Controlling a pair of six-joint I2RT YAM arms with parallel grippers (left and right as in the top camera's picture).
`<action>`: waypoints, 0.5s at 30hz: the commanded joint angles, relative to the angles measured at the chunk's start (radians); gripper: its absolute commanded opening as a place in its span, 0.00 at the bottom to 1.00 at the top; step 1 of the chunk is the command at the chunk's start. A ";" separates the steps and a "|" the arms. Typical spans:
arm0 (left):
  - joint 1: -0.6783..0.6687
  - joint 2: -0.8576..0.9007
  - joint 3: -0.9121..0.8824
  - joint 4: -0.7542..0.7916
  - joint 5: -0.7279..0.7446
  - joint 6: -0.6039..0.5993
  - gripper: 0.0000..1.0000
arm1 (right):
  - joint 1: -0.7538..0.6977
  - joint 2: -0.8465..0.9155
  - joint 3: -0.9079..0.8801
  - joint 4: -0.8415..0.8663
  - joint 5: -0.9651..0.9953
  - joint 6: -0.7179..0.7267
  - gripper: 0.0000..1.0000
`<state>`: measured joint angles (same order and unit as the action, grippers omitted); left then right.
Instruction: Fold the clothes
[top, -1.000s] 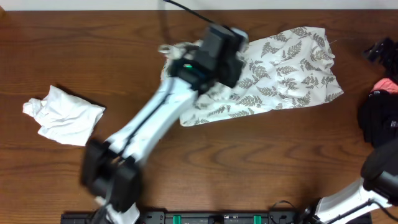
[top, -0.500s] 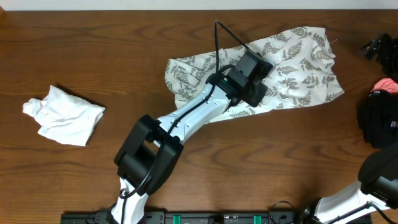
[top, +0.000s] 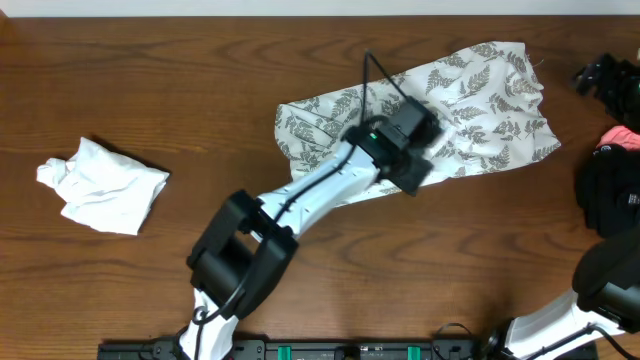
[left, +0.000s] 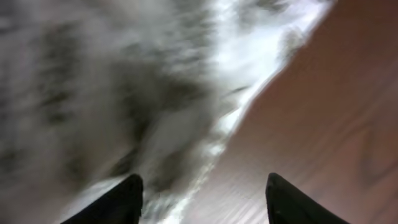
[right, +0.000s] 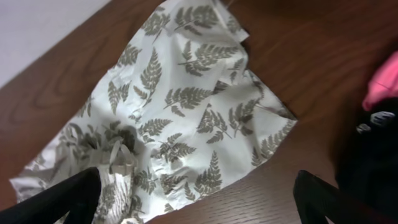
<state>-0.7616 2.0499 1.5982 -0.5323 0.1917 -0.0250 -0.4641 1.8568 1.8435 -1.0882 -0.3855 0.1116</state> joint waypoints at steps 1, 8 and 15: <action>0.079 -0.105 0.010 -0.019 -0.076 0.010 0.69 | 0.060 -0.006 0.008 0.003 0.023 -0.060 0.97; 0.238 -0.138 0.010 -0.113 -0.050 0.014 0.72 | 0.196 -0.005 0.008 0.023 0.106 -0.104 0.99; 0.258 -0.069 0.007 -0.169 0.008 0.193 0.72 | 0.229 -0.005 0.008 0.021 0.198 -0.059 0.99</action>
<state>-0.4946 1.9408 1.6024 -0.6895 0.1722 0.0605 -0.2367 1.8568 1.8435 -1.0657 -0.2485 0.0410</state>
